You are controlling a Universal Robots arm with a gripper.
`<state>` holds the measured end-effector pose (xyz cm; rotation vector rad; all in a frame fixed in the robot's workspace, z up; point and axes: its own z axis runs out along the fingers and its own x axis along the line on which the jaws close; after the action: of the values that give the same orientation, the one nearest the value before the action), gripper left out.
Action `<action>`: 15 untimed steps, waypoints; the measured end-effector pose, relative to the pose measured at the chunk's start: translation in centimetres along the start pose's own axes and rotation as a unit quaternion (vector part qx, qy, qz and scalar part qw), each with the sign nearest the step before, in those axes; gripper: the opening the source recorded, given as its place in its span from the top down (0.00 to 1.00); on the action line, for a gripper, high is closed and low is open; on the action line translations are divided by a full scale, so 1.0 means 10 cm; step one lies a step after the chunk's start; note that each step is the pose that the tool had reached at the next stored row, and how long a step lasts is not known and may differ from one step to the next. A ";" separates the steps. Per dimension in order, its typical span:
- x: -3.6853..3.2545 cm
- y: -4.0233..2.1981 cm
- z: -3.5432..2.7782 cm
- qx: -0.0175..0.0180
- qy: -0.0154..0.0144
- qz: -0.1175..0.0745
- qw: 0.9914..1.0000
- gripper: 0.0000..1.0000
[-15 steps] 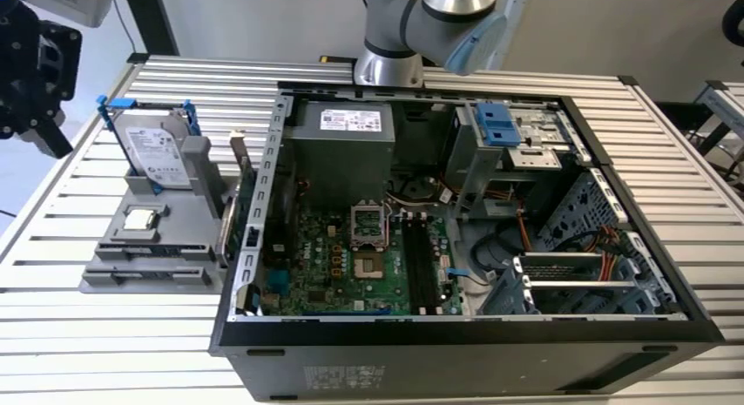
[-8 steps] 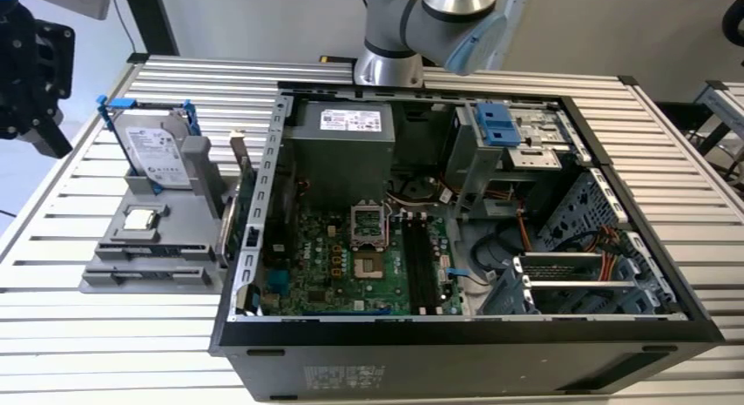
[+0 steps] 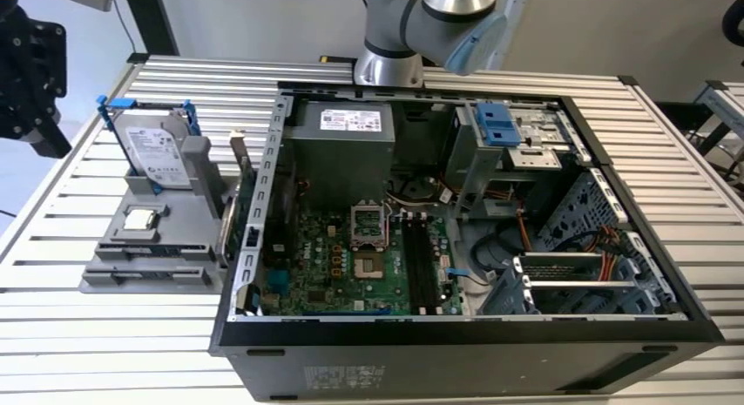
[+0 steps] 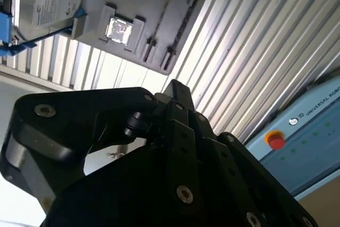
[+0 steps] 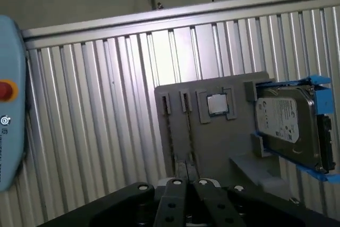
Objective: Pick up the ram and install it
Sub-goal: 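Pick up the ram and move it above insertion slot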
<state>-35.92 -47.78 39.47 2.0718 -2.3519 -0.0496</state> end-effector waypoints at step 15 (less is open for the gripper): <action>0.000 0.003 0.002 0.017 0.002 -0.084 0.996 1.00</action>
<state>-35.95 -47.77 39.44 2.2782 -2.1860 -0.0071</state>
